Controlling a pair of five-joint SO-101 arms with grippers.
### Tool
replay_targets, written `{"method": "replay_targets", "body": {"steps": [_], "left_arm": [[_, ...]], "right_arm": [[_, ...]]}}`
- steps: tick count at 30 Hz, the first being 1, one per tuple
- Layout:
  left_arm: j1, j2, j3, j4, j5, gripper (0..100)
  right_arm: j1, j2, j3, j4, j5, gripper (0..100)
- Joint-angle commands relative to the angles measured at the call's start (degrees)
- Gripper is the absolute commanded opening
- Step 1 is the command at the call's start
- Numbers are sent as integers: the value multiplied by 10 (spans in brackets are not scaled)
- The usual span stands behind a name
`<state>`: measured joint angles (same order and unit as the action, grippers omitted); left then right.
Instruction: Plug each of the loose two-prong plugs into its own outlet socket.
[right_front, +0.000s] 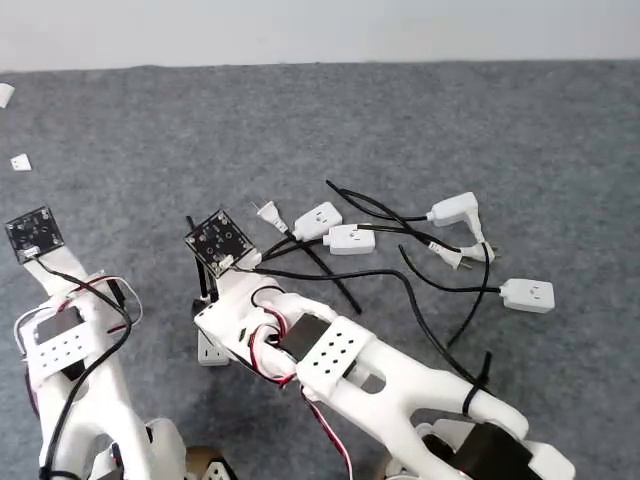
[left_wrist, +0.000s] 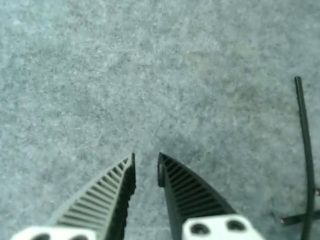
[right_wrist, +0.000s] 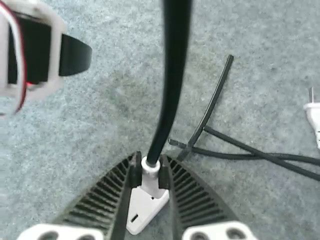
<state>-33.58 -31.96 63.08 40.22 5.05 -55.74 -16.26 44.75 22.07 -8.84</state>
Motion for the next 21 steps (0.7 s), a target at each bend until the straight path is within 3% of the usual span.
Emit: {"method": "replay_targets", "body": {"steps": [1,21], "left_arm": [[-3,-4,-26,-16,6,70],[-3,-4,-27,-9,4,70]], "right_arm": [[-4,13,-33,-17,-16,8],[-12,75,-37,-15,-18,8]]}}
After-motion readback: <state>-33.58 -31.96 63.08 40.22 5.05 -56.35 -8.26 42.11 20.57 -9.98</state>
